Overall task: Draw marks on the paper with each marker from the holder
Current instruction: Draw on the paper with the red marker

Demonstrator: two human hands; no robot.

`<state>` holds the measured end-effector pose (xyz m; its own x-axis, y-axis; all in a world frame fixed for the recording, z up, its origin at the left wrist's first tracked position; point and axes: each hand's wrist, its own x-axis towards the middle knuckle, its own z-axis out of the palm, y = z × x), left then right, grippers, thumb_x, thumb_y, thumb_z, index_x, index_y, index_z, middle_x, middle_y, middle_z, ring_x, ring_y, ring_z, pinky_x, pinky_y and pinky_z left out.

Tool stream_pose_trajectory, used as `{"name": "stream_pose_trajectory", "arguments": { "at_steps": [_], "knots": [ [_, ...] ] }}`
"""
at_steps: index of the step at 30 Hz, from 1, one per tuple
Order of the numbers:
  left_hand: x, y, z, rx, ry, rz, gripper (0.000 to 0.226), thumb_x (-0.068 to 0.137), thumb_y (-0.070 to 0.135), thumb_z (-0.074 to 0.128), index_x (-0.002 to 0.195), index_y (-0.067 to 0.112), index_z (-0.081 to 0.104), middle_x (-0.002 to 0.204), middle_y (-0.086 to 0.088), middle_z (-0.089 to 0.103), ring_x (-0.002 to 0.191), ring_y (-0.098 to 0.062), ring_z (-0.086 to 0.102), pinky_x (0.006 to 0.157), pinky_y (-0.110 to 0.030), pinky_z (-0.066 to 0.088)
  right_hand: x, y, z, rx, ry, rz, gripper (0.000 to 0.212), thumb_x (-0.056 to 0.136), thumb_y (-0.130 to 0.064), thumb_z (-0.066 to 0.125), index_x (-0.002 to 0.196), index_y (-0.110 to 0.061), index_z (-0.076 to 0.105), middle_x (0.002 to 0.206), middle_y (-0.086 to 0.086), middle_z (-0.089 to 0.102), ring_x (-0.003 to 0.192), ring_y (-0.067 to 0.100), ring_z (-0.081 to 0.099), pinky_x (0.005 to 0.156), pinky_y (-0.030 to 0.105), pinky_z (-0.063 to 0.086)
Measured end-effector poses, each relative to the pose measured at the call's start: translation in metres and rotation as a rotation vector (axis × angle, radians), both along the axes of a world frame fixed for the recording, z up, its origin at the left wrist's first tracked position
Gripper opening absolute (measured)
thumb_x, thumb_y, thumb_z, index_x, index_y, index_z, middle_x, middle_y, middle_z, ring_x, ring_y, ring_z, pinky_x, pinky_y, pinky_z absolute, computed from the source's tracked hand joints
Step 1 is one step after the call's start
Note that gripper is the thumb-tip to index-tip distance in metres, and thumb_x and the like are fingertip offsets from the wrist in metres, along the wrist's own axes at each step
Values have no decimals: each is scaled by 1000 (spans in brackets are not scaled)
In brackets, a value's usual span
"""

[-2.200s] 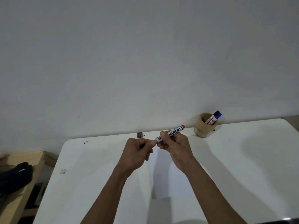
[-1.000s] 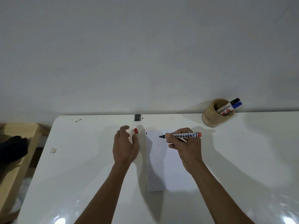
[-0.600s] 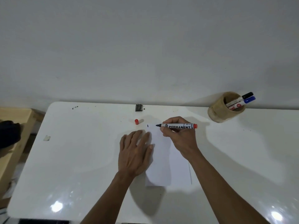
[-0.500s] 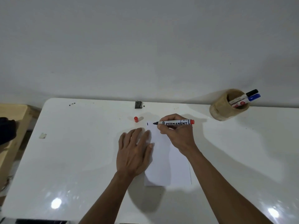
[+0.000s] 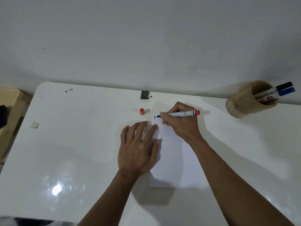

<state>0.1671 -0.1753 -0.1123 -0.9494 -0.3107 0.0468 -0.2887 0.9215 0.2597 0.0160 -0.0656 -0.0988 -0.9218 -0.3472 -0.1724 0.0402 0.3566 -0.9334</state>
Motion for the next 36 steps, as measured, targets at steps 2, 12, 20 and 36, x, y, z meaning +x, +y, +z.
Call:
{"name": "stream_pose_trajectory", "arguments": {
  "at_steps": [2,12,20,36],
  "knots": [
    [-1,0,0,-2,1,3,48,96,49,44,136,25,56,141,-7,57,130,-29,49,110,-50,35,-1,0,0,21,16,0,23,80,-13,82,70,-1,65,68,10,77,62,27,76,65,52,63],
    [0,0,-1,12,15,11,49,96,51,44,135,26,58,140,-8,58,130,-29,50,109,-52,36,-2,-6,-3,96,12,-20,24,81,-21,84,72,-6,68,69,7,77,64,25,77,69,48,65],
    [0,0,-3,15,6,11,49,96,52,44,136,26,57,140,-8,59,130,-29,51,110,-52,36,-3,-7,-3,129,5,-5,25,81,-23,83,72,-6,67,69,8,76,64,29,76,70,51,65],
    [1,0,-4,-9,41,3,49,96,50,45,136,25,57,139,-8,59,129,-29,50,110,-51,36,-3,-5,2,193,6,31,33,80,-21,83,62,-19,56,69,13,74,66,32,76,70,51,65]
  ]
}}
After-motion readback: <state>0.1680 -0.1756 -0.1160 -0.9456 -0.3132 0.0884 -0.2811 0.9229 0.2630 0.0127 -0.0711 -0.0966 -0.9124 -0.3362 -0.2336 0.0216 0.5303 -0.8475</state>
